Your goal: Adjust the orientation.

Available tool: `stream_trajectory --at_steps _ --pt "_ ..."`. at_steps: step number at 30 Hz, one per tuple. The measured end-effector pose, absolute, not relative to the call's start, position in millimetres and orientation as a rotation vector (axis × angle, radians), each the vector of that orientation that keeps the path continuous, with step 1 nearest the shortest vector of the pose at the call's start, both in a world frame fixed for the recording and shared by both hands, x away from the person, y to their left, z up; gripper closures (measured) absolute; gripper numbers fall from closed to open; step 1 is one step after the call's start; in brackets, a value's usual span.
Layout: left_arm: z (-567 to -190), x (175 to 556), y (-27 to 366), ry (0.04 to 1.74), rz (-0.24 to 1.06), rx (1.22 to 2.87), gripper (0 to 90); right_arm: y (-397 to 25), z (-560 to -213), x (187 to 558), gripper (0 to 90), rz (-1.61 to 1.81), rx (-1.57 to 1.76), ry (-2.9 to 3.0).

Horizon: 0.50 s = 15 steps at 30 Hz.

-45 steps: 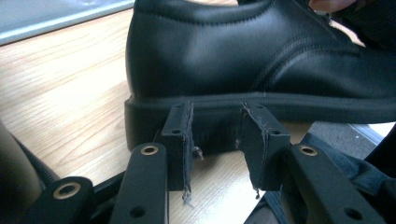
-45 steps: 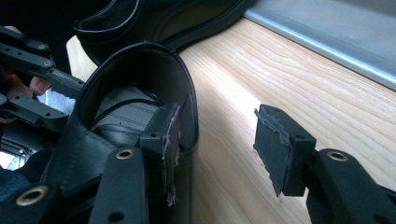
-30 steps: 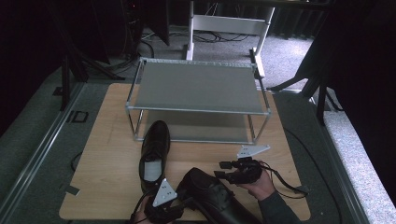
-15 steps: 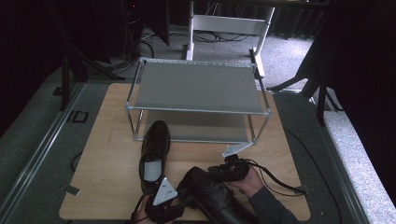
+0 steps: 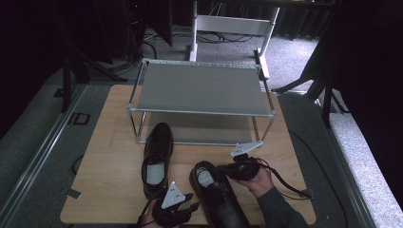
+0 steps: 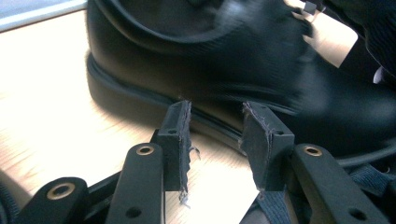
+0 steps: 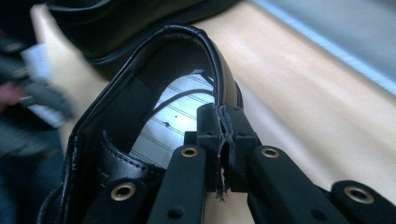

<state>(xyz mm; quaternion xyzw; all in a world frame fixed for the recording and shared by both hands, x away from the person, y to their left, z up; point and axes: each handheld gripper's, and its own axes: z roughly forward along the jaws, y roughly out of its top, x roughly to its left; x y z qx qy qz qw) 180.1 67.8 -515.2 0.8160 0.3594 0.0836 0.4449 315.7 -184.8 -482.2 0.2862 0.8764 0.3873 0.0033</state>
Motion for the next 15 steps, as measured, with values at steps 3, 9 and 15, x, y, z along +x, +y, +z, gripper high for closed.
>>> stream_trajectory --at_steps 3,9,15 --pt "-519.3 181.8 64.2 0.891 0.195 2.035 62.2 -183.4 -479.1 325.8 86.9 1.223 0.916 2.706" --pt "-528.6 185.3 56.5 0.888 0.163 2.057 62.2 -162.7 -478.4 335.0 85.1 1.188 0.847 2.670" --pt "-535.7 185.6 44.1 0.852 0.128 2.087 62.3 -168.7 -470.0 329.8 58.5 1.243 0.840 2.582"
